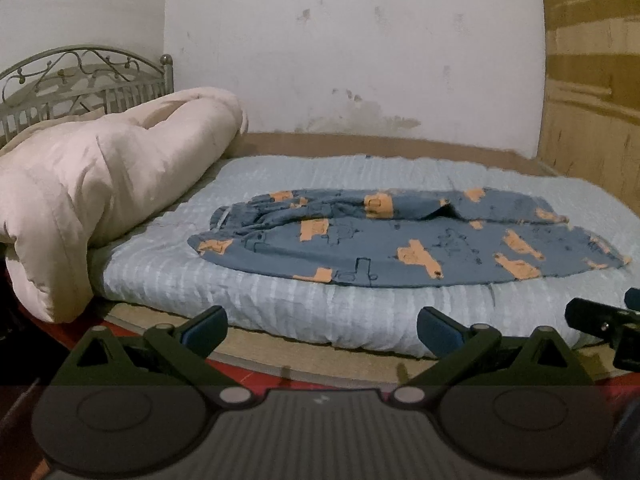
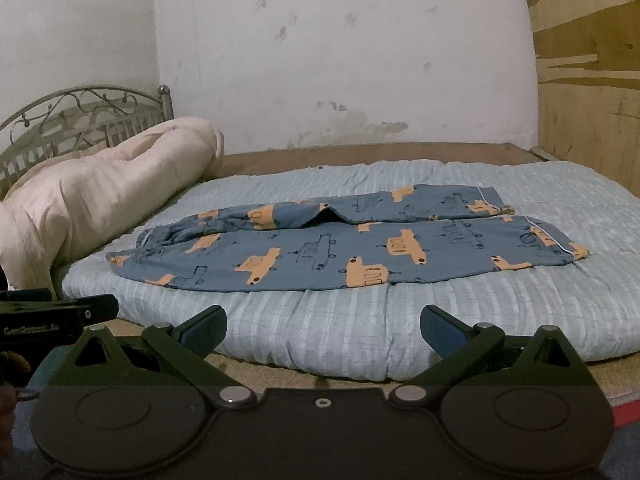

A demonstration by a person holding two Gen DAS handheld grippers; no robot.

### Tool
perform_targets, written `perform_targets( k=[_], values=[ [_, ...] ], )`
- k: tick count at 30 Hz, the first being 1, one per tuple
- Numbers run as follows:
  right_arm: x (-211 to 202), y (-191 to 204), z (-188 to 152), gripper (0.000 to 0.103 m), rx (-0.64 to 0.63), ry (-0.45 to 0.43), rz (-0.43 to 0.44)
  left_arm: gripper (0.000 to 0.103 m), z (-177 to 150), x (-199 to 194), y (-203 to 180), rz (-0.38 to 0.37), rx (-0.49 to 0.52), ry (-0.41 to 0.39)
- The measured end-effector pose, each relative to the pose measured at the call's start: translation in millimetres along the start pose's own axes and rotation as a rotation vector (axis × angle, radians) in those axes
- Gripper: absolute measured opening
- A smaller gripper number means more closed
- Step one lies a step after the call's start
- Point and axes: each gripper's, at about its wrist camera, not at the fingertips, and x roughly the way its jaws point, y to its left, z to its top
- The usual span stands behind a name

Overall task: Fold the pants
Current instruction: 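Move both tools down toward the waistband of the blue pants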

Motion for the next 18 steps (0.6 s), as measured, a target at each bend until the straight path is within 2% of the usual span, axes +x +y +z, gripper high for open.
perform_targets(
  k=[4, 10, 18],
  values=[
    [5.0, 0.6, 9.0, 0.102, -0.005, 0.025, -0.001, 0.102, 10.1, 8.0, -4.3, 0.011, 0.025, 0.025],
    [17.8, -0.2, 26.6, 0.102, -0.029, 0.046, 0.014, 0.102, 32.7, 22.4, -12.4, -0.044, 0.059, 0.071],
    [46.0, 1.1, 55.3, 0.102, -0.067, 0.03, 0.052, 0.102, 65.9, 43.3, -23.4, 0.008, 0.114, 0.068]
  ],
)
